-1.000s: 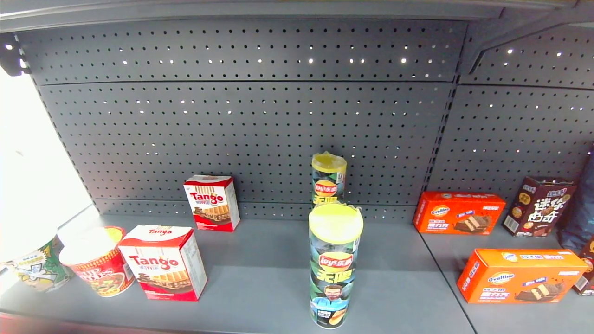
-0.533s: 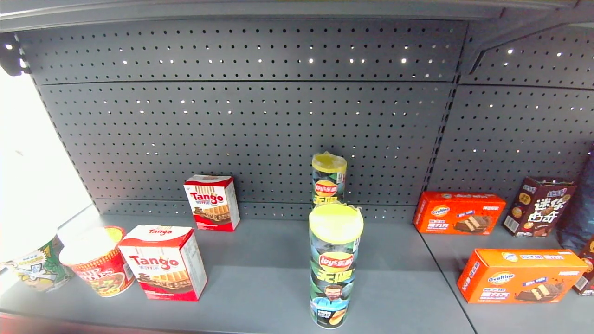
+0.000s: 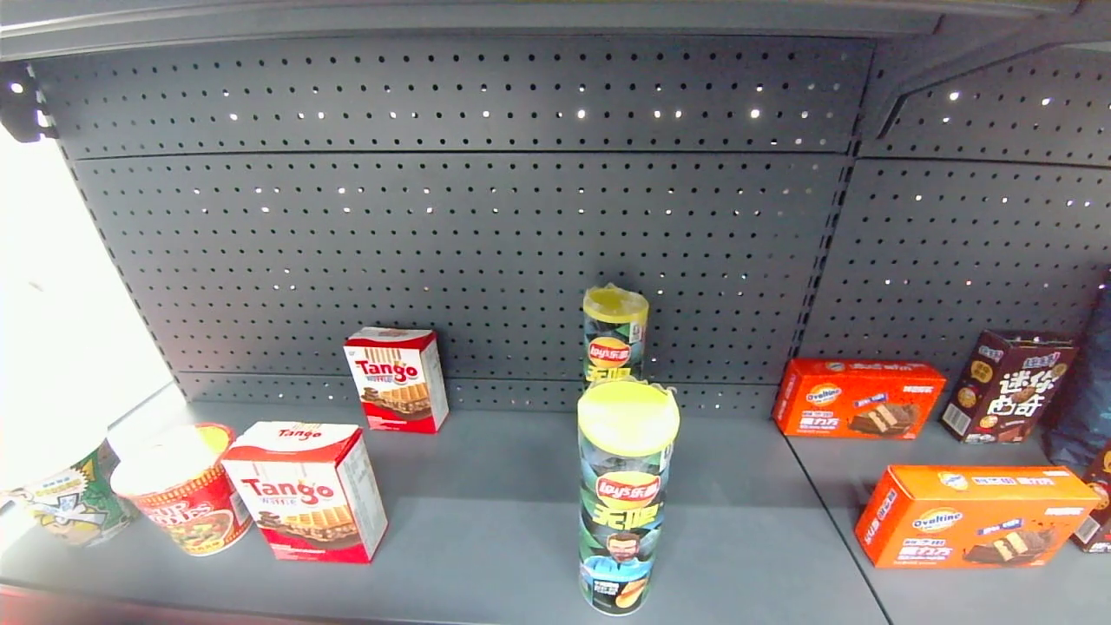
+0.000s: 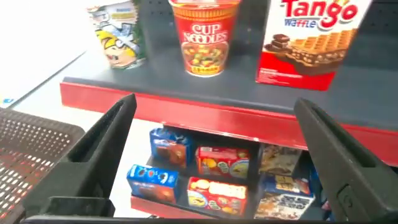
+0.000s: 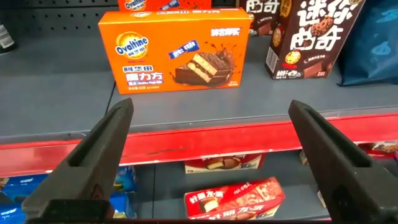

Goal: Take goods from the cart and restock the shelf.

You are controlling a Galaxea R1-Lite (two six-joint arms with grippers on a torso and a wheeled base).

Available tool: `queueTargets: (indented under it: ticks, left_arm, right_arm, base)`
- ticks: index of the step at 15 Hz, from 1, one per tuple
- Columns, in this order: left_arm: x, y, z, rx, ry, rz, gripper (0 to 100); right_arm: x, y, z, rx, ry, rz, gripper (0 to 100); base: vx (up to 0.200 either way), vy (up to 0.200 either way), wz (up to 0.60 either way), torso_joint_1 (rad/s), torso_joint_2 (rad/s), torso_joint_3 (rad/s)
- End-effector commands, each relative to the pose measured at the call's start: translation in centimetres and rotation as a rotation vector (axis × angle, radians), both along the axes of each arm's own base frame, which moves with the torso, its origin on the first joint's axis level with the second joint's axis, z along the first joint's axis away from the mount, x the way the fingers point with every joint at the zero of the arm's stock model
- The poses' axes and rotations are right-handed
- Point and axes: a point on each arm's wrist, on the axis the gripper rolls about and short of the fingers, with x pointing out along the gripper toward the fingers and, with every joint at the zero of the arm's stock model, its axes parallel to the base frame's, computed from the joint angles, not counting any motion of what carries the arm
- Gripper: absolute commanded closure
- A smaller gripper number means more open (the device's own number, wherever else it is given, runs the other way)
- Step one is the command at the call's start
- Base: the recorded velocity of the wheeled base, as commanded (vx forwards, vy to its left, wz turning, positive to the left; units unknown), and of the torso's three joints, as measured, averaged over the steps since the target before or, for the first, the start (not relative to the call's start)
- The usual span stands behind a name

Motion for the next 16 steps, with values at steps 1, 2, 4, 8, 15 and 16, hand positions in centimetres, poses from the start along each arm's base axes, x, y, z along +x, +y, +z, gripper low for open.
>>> queueTargets:
  ticks: [1, 2, 4, 8, 15, 16]
  left_arm:
    - [0.06, -0.16, -0.01, -0.002, 0.008, 0.108, 0]
    - [0.04, -0.24, 0.03, -0.002, 0.005, 0.148, 0]
    - [0.09, -0.37, 0.03, -0.021, 0.000, 0.094, 0]
    - [0.09, -0.36, 0.03, -0.026, 0.001, -0.045, 0]
    - [-0.22, -0.09, -0.04, -0.022, -0.035, -0.199, 0]
    - [-0.32, -0.08, -0.11, -0.018, -0.048, -0.178, 0]
  right_arm:
    - [0.04, -0.01, 0.00, 0.002, 0.006, 0.001, 0]
    - [0.04, -0.01, 0.00, 0.002, 0.006, 0.001, 0]
    - [0.08, -0.07, -0.02, 0.001, 0.015, 0.034, 0]
    - [-0.30, -0.32, -0.09, 0.000, -0.029, 0.192, 0]
    - [-0.60, -0.28, -0.17, 0.005, -0.074, 0.167, 0]
    - [-0.60, -0.28, -0.17, 0.005, -0.074, 0.167, 0]
  base:
    - [0.000, 0.000, 0.00, 0.000, 0.00, 0.000]
    - [0.000, 0.000, 0.00, 0.000, 0.00, 0.000]
    - [0.000, 0.000, 0.00, 0.000, 0.00, 0.000]
    - [0.000, 0.000, 0.00, 0.000, 0.00, 0.000]
    - [0.000, 0.000, 0.00, 0.000, 0.00, 0.000]
    - [0.000, 0.000, 0.00, 0.000, 0.00, 0.000]
